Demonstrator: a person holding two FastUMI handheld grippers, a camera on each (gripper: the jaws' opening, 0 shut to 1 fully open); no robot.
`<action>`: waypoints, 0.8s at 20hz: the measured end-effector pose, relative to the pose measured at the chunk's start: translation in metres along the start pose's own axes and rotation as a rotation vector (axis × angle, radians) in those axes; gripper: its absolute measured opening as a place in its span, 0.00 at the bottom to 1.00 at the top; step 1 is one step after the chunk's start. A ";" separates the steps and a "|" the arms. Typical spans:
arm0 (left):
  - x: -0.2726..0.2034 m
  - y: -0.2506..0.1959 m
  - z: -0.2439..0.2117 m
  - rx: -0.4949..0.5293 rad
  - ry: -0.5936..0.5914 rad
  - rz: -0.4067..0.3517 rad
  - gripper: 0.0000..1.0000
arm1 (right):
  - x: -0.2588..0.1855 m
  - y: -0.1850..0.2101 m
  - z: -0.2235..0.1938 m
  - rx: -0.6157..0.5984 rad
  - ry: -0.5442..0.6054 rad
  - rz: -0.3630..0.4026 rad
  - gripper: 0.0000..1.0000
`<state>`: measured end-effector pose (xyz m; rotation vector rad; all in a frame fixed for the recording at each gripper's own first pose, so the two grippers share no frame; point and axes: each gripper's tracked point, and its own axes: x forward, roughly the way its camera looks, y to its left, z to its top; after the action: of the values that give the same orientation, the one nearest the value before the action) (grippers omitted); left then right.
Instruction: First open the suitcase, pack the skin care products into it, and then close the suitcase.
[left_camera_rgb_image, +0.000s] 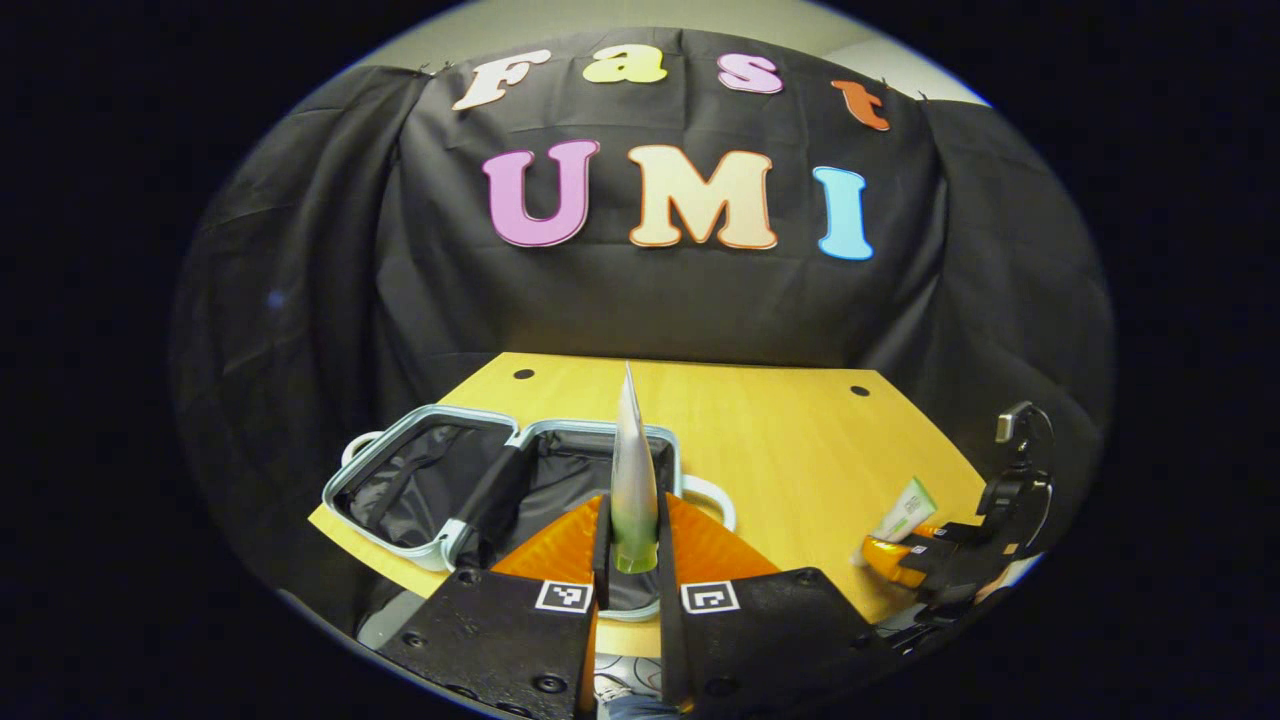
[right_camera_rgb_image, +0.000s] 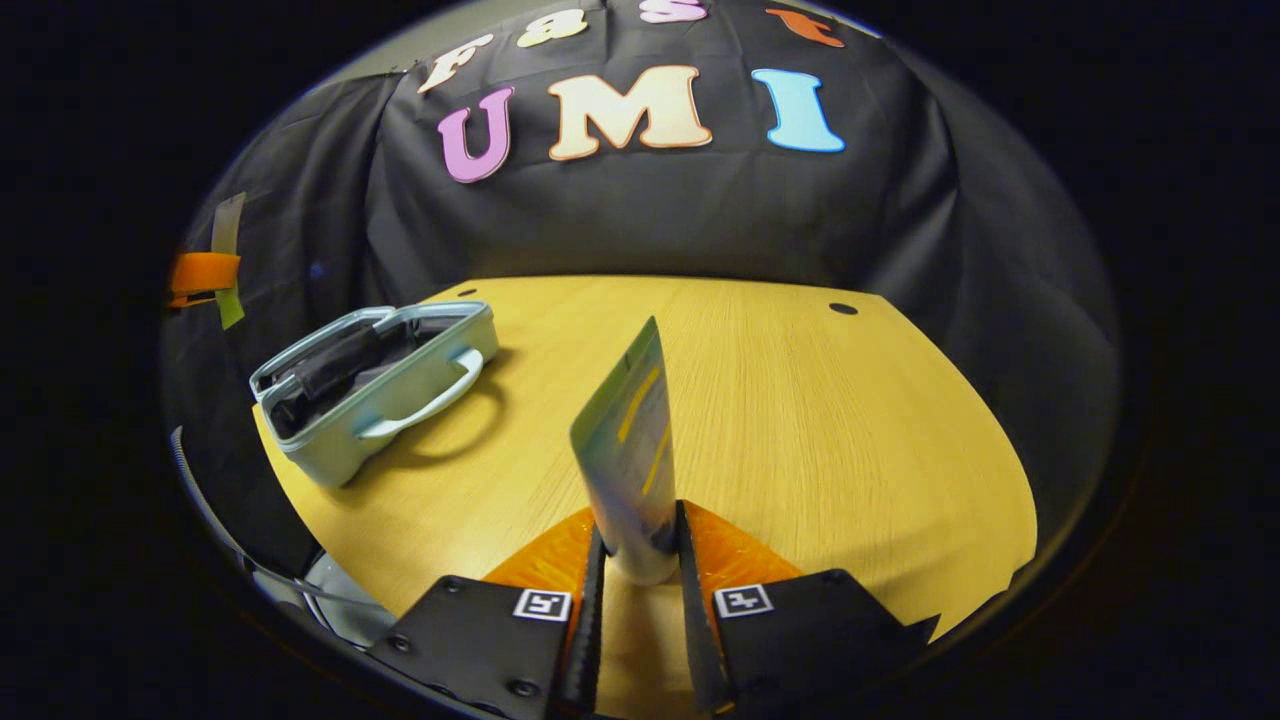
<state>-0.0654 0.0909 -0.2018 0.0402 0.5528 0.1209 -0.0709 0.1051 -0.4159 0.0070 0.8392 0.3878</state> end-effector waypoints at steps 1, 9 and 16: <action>0.002 0.008 -0.003 -0.002 0.011 0.011 0.18 | 0.002 0.003 0.002 0.012 0.011 0.012 0.27; 0.056 0.071 -0.058 0.035 0.237 0.044 0.18 | -0.013 0.048 0.052 0.031 0.015 0.061 0.27; 0.115 0.090 -0.127 0.052 0.501 -0.051 0.18 | -0.002 0.150 0.098 0.113 0.012 0.144 0.27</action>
<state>-0.0447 0.1948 -0.3636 0.0468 1.0564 0.0658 -0.0509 0.2583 -0.3248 0.1705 0.8745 0.4757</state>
